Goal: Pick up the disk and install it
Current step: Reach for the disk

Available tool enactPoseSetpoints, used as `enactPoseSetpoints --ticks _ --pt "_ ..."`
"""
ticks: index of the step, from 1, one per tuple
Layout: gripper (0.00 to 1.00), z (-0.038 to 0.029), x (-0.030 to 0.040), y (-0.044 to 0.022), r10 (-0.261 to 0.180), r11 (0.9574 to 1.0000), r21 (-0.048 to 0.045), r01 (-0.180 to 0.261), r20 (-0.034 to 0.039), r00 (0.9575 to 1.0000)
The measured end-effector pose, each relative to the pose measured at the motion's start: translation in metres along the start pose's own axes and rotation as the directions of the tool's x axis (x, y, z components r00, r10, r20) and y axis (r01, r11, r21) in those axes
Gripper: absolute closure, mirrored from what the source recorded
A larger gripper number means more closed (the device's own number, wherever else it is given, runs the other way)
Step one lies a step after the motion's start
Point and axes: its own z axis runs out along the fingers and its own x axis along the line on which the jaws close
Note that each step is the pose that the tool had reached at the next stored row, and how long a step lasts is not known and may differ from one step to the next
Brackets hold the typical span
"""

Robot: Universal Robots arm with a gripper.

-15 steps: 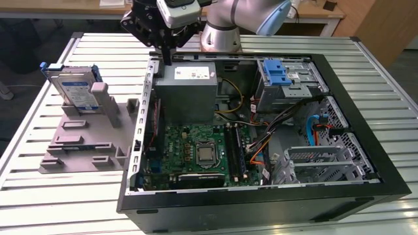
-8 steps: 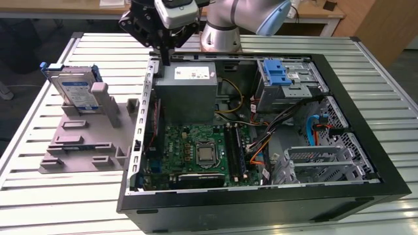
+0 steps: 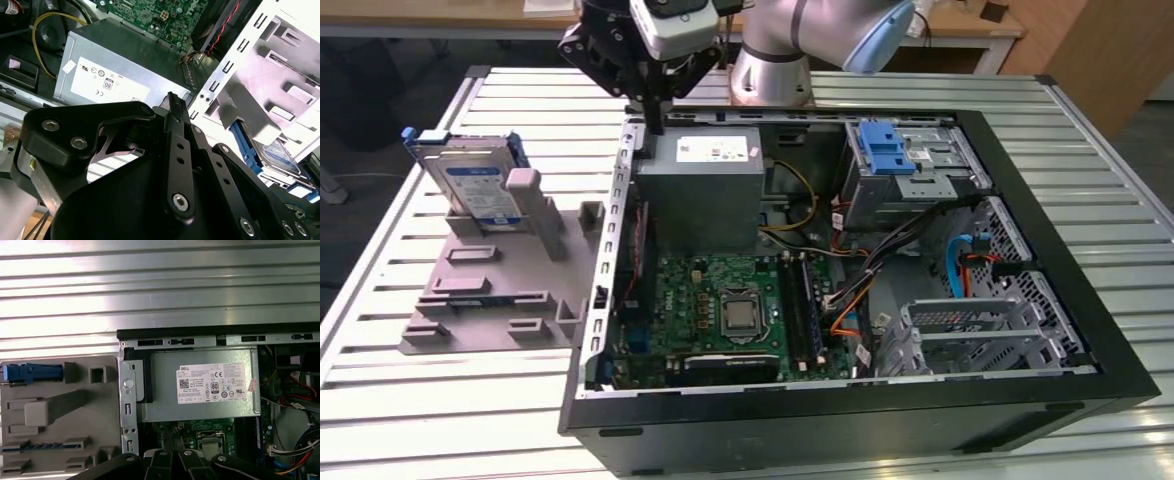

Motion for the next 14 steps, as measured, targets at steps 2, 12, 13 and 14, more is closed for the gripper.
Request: enactPoseSetpoints --ticks 2,12,13,14 --pt "0.89 0.0002 0.0008 -0.0001 0.0 1.0 0.0001 0.0 -0.0003 1.0" --pt "0.89 0.001 0.0057 -0.0005 0.0 1.0 0.0001 0.0 -0.0013 1.0" --pt "0.89 0.0011 0.0062 -0.0005 0.0 1.0 0.0001 0.0 -0.0015 1.0" --pt "0.89 0.0012 0.0067 -0.0006 0.0 1.0 0.0001 0.0 -0.0016 1.0"
